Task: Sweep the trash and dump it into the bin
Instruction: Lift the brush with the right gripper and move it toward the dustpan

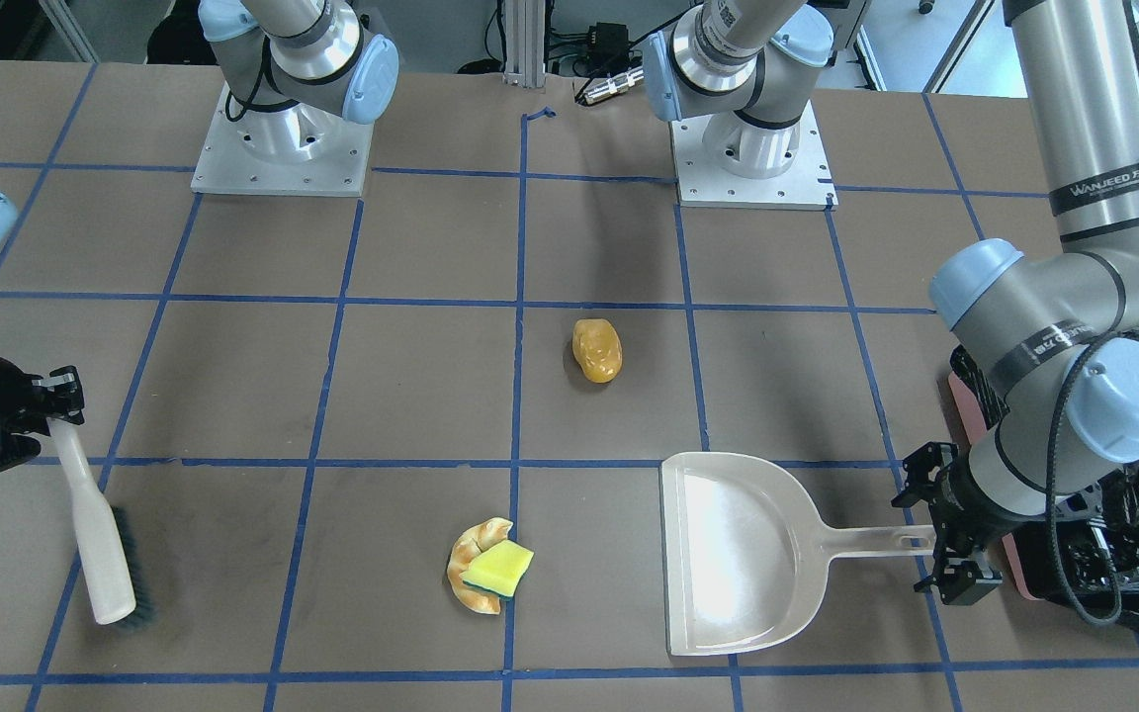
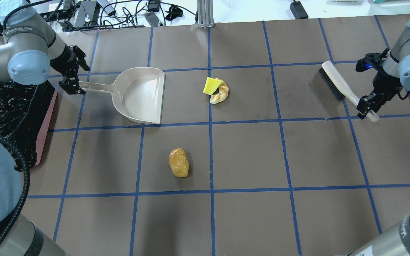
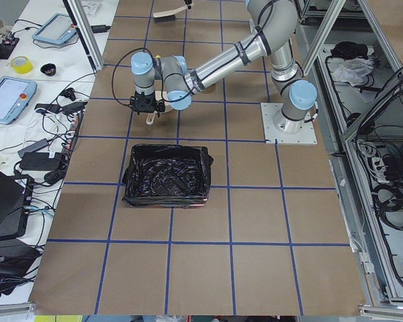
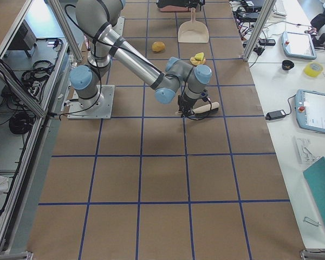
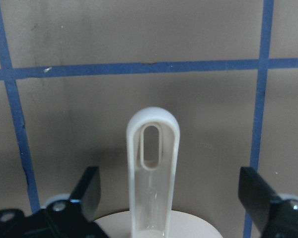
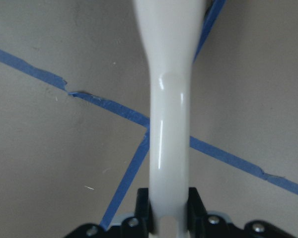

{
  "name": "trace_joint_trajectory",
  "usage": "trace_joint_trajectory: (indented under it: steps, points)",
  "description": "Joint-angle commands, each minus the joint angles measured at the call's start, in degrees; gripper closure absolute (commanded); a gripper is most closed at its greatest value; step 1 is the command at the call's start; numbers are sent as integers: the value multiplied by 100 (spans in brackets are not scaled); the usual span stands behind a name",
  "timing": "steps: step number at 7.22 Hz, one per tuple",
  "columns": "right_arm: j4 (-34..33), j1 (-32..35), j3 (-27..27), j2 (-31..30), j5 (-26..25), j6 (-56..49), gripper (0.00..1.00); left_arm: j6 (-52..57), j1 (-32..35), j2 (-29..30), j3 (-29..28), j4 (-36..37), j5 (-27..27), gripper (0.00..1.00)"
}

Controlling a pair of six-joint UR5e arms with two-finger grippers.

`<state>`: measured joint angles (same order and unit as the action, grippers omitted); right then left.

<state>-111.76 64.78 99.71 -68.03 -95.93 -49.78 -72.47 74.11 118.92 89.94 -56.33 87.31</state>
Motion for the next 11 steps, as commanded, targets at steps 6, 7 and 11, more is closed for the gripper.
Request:
trace_joint_trajectory:
  steps: [6,7,11]
  points:
    - [276,288,-241,-447,-257,468,100,-3,-1,53,-20,95,-230,100]
    - [364,751,-372,-474,-633,948,100,31,7,35,-47,87,-276,100]
    - [1076,2254,-470,-721,-908,3485,100,-868,1382,-106,-538,78,1294,100]
